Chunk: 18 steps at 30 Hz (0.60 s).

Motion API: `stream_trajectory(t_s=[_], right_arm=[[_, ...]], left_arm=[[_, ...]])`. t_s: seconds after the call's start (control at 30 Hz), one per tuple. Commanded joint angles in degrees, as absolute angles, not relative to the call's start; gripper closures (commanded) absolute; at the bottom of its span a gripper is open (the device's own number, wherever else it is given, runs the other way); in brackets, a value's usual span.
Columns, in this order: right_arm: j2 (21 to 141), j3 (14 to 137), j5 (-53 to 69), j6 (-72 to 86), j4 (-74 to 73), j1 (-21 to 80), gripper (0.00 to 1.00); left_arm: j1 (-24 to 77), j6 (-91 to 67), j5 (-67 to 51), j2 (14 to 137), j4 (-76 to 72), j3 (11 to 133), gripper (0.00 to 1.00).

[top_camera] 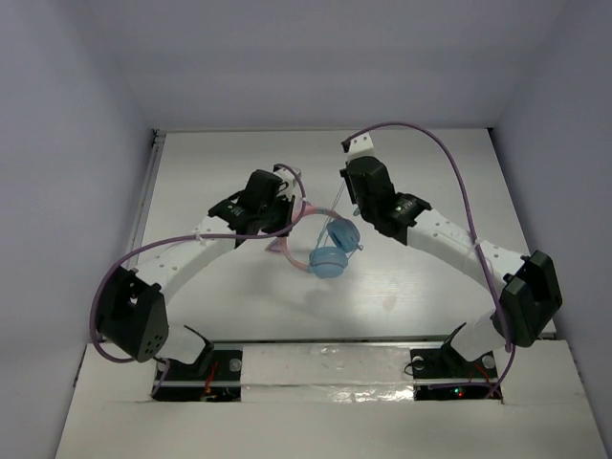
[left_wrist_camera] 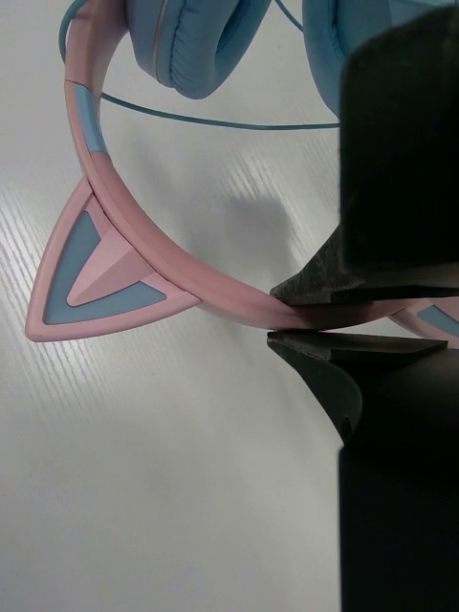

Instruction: Wrap the headphones

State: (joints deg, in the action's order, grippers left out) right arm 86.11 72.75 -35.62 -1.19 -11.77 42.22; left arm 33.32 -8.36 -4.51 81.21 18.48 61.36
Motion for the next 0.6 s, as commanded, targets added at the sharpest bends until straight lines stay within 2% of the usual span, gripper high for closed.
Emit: stream_trajectory(t_s=[0.0,0.23,0.4,0.5,0.57], right_arm=[[86.0,71.3,-36.9,2.1,-6.3,41.4,1.00],[83.4,64.7,-25.9,7.6,-3.3,39.5,1.00],[80.9,59.5,-10.0,10.0,3.8,35.7,0.90],[80.3,57.2,-0.3,11.1,7.4,32.6,0.77],[80.2,55.9,3.4,11.6,9.4,31.5,0.76]], left_arm=[[33.3,-8.8,-9.4,76.0,15.2,63.7,1.00],[30.1,-10.2,-16.1,74.4,14.2,66.6,1.00],[29.0,-10.2,-18.4,73.9,13.6,67.6,1.00],[27.7,-10.1,-19.8,73.4,13.6,68.5,1.00],[27.1,-9.9,-20.0,73.2,14.1,69.1,1.00]])
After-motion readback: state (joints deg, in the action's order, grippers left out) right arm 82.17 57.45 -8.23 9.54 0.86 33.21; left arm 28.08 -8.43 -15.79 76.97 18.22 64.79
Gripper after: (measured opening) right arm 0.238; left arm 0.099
